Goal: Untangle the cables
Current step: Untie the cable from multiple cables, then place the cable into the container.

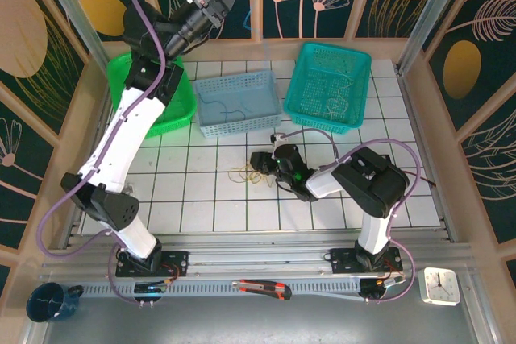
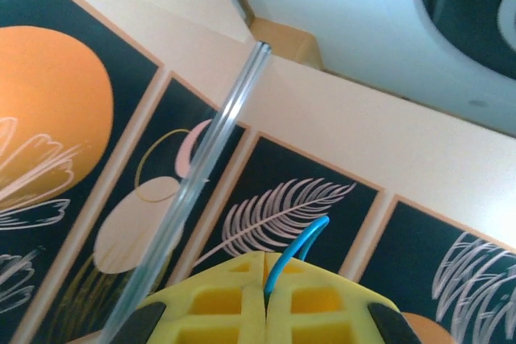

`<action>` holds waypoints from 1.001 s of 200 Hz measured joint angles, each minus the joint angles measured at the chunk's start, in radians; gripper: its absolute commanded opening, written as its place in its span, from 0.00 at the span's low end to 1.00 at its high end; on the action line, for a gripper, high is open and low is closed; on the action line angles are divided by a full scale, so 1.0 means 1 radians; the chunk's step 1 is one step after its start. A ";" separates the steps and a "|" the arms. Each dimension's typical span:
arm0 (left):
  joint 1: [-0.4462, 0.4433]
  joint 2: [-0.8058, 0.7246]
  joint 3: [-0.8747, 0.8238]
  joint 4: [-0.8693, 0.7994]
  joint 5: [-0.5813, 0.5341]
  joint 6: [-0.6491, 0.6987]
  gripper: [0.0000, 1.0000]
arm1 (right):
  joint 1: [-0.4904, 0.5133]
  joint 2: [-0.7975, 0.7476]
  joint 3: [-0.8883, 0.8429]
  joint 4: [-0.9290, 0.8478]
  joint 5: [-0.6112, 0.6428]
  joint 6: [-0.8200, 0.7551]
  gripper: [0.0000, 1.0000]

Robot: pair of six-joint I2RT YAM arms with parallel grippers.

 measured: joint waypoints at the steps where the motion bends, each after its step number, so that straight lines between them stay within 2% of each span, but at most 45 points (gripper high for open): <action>1: 0.000 0.001 0.001 -0.002 0.000 0.003 0.00 | 0.000 -0.003 0.000 -0.002 0.000 -0.001 0.49; 51: 0.000 0.082 0.063 -0.131 -0.063 0.113 0.00 | 0.000 -0.121 0.021 -0.072 -0.024 -0.003 0.55; 151: 0.042 0.294 0.312 -0.365 -0.154 0.286 0.00 | -0.007 -0.354 0.023 -0.267 0.027 -0.031 0.56; 180: 0.051 0.319 0.314 -0.410 -0.180 0.339 0.00 | -0.014 -0.434 0.006 -0.314 0.050 -0.037 0.56; 200: 0.054 0.315 0.243 -0.406 -0.199 0.369 0.00 | -0.029 -0.494 -0.006 -0.341 0.062 -0.039 0.57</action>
